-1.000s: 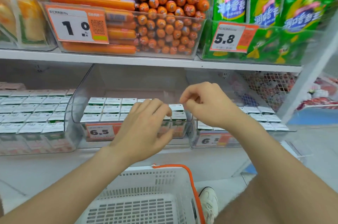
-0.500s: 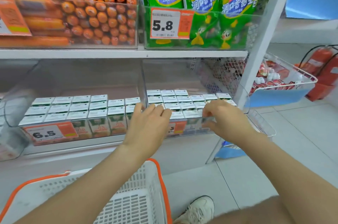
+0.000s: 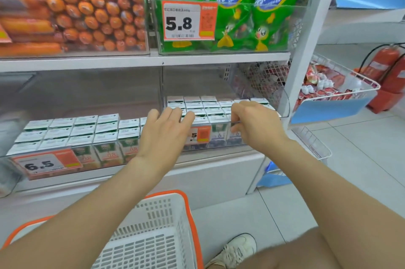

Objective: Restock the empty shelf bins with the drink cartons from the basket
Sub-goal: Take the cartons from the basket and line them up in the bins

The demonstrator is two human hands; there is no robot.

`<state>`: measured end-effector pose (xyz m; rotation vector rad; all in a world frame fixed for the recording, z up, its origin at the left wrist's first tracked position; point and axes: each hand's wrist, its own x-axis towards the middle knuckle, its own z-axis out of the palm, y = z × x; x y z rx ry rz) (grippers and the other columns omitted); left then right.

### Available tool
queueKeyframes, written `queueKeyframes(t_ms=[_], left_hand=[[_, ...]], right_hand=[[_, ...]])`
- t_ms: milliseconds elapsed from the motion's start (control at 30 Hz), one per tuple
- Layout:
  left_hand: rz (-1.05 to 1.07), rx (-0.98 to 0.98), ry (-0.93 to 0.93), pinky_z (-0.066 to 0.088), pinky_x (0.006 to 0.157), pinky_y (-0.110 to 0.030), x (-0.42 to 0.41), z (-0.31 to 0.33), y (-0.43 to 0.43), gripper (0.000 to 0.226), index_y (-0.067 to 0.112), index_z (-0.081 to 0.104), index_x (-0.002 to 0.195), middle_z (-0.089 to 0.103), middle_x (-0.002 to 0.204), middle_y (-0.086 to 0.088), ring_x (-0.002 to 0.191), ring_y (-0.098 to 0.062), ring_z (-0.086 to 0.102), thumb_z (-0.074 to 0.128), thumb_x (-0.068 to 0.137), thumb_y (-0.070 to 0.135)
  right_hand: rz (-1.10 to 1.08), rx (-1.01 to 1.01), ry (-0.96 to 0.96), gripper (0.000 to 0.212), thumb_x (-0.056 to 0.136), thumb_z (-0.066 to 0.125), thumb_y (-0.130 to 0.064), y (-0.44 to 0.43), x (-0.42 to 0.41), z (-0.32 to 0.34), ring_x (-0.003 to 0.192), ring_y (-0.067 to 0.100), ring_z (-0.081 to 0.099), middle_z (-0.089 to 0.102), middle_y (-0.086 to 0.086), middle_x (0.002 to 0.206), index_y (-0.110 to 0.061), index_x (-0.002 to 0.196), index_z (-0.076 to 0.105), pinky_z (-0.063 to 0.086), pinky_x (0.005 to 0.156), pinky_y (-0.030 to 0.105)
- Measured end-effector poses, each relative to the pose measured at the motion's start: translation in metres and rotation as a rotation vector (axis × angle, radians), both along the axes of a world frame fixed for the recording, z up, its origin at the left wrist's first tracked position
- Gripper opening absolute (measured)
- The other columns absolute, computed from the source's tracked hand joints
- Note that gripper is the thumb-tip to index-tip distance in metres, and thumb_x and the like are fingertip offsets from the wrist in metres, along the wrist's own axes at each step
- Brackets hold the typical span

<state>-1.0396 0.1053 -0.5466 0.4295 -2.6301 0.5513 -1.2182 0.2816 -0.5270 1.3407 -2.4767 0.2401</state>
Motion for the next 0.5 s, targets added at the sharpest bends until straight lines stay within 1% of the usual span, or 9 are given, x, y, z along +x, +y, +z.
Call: queueKeyframes(t_ms=[67, 100, 200, 233, 300, 367, 433, 467, 500], left_hand=[[0.006, -0.001, -0.005, 0.014, 0.07, -0.038, -0.005, -0.003, -0.003, 0.047, 0.018, 0.054, 0.1, 0.054, 0.083, -0.004, 0.079, -0.031, 0.05, 0.088, 0.069, 0.009], [0.005, 0.006, -0.008, 0.014, 0.07, -0.038, -0.007, -0.006, -0.003, 0.046, 0.018, 0.054, 0.1, 0.054, 0.082, -0.004, 0.077, -0.03, 0.049, 0.089, 0.07, 0.011], [-0.008, 0.05, -0.024, 0.016, 0.069, -0.037, -0.009, -0.015, 0.0, 0.047, 0.016, 0.053, 0.098, 0.052, 0.08, -0.005, 0.074, -0.029, 0.043, 0.089, 0.07, 0.009], [-0.011, 0.065, -0.032, 0.017, 0.069, -0.037, -0.01, -0.018, 0.001, 0.048, 0.016, 0.053, 0.098, 0.051, 0.08, -0.005, 0.074, -0.029, 0.043, 0.09, 0.068, 0.008], [-0.009, 0.084, -0.04, 0.017, 0.069, -0.037, -0.01, -0.02, 0.001, 0.049, 0.016, 0.053, 0.099, 0.052, 0.08, -0.005, 0.074, -0.029, 0.043, 0.091, 0.069, 0.011], [-0.006, 0.089, -0.044, 0.02, 0.069, -0.038, -0.011, -0.021, 0.0, 0.042, 0.016, 0.055, 0.098, 0.054, 0.08, -0.004, 0.074, -0.029, 0.045, 0.09, 0.073, 0.017], [-0.02, 0.101, -0.039, 0.026, 0.068, -0.039, -0.012, -0.016, 0.001, 0.028, 0.017, 0.059, 0.097, 0.059, 0.081, -0.004, 0.076, -0.029, 0.05, 0.081, 0.084, 0.029], [-0.036, 0.114, -0.037, 0.03, 0.07, -0.04, -0.012, -0.01, 0.004, 0.024, 0.018, 0.06, 0.097, 0.061, 0.083, -0.003, 0.078, -0.028, 0.053, 0.071, 0.091, 0.038], [-0.039, 0.129, -0.042, 0.032, 0.073, -0.041, -0.013, -0.005, 0.008, 0.029, 0.019, 0.06, 0.098, 0.063, 0.086, -0.002, 0.082, -0.028, 0.056, 0.06, 0.097, 0.047]], right_hand=[[-0.006, 0.03, -0.013, 0.032, 0.08, 0.079, -0.006, -0.007, -0.005, -0.003, 0.083, 0.022, 0.053, 0.056, -0.009, 0.084, -0.024, 0.083, 0.053, 0.024, 0.051, 0.032], [-0.013, 0.044, -0.02, 0.032, 0.081, 0.078, -0.005, -0.009, -0.007, -0.004, 0.082, 0.022, 0.053, 0.055, -0.009, 0.083, -0.024, 0.083, 0.053, 0.026, 0.051, 0.031], [-0.04, 0.072, -0.048, 0.033, 0.084, 0.077, -0.007, -0.009, -0.011, -0.007, 0.084, 0.024, 0.056, 0.054, -0.009, 0.082, -0.026, 0.08, 0.05, 0.04, 0.057, 0.035], [-0.043, 0.077, -0.059, 0.031, 0.086, 0.077, -0.009, -0.008, -0.01, -0.007, 0.084, 0.024, 0.056, 0.054, -0.008, 0.083, -0.026, 0.08, 0.051, 0.042, 0.06, 0.036], [-0.051, 0.077, -0.093, 0.024, 0.087, 0.078, -0.015, -0.007, -0.008, -0.006, 0.086, 0.024, 0.057, 0.059, -0.008, 0.086, -0.026, 0.081, 0.057, 0.044, 0.063, 0.036], [-0.049, 0.096, -0.147, 0.013, 0.084, 0.081, -0.021, -0.007, -0.008, 0.004, 0.087, 0.021, 0.061, 0.064, -0.01, 0.083, -0.026, 0.083, 0.069, 0.05, 0.068, 0.035], [-0.013, 0.124, -0.247, 0.01, 0.079, 0.082, -0.017, -0.006, -0.013, 0.019, 0.08, 0.014, 0.065, 0.066, -0.016, 0.07, -0.026, 0.081, 0.077, 0.058, 0.074, 0.034], [0.012, 0.119, -0.304, 0.012, 0.077, 0.078, -0.013, -0.005, -0.017, 0.027, 0.074, 0.009, 0.067, 0.067, -0.017, 0.064, -0.025, 0.077, 0.079, 0.06, 0.075, 0.031], [0.025, 0.094, -0.368, 0.015, 0.076, 0.072, -0.011, -0.004, -0.021, 0.034, 0.069, 0.007, 0.069, 0.07, -0.016, 0.062, -0.024, 0.074, 0.08, 0.061, 0.074, 0.029]])
